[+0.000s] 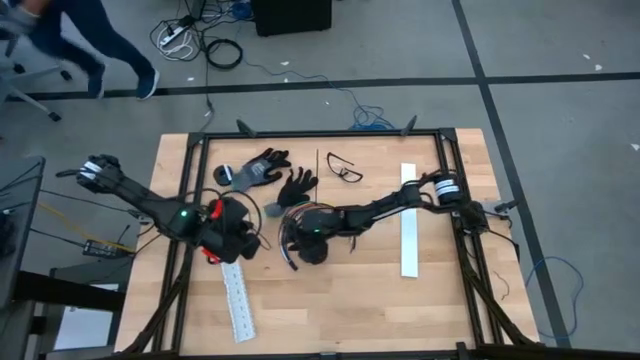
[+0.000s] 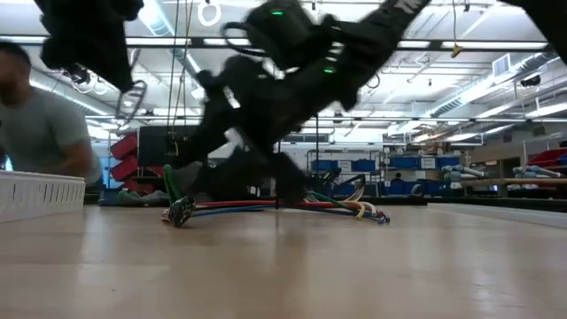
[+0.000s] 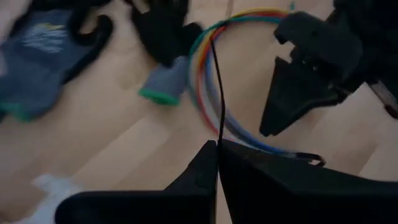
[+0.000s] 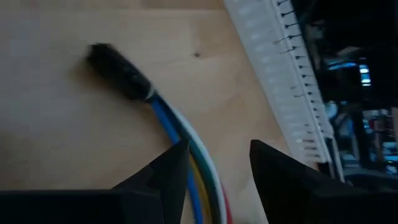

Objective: Ziptie cables
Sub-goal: Wrap the cables together using the black zip

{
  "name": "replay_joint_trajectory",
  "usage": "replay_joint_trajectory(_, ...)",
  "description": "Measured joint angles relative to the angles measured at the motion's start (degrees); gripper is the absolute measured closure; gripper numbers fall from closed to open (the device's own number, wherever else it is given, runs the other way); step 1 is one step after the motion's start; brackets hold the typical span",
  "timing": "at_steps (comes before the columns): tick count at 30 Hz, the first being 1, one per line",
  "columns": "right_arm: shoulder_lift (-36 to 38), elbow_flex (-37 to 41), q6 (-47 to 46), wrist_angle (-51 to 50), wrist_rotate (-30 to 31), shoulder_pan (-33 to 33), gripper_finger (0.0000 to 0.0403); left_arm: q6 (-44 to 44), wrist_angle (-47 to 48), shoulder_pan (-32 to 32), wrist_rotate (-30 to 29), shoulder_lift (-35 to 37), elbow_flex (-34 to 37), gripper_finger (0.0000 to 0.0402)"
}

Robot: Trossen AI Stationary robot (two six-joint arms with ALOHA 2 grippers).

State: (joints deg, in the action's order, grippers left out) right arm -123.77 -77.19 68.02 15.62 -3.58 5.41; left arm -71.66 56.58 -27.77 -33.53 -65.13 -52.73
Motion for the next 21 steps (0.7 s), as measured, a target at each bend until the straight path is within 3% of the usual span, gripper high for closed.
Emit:
replay_joint_trajectory(7,-7.41,-11.83,6.73,-15.49,0.64,0.15,0.0244,-1.84,5.07,-0.15,-1.08,-0.04,-2.73,0.0401)
replay_joint_trajectory(11,-7.82,-12.40,12.06,-18.51,-0.82,-0.02,0.0253,-0.77,5.02,-0.15,-1.11,-0.08,-2.54,0.0401)
replay_joint_trajectory(16,-6.76,-12.13,15.39,-19.56,3.31,0.59,0.0260,-0.68,5.35,-0.15,-1.14,-0.06,-2.53,0.0401)
replay_joint_trajectory(21,-6.28,-11.95,18.66,-19.96,-0.12,0.84,0.0268,-0.43,5.70,-0.15,-1.35,-0.08,-2.53,0.0401)
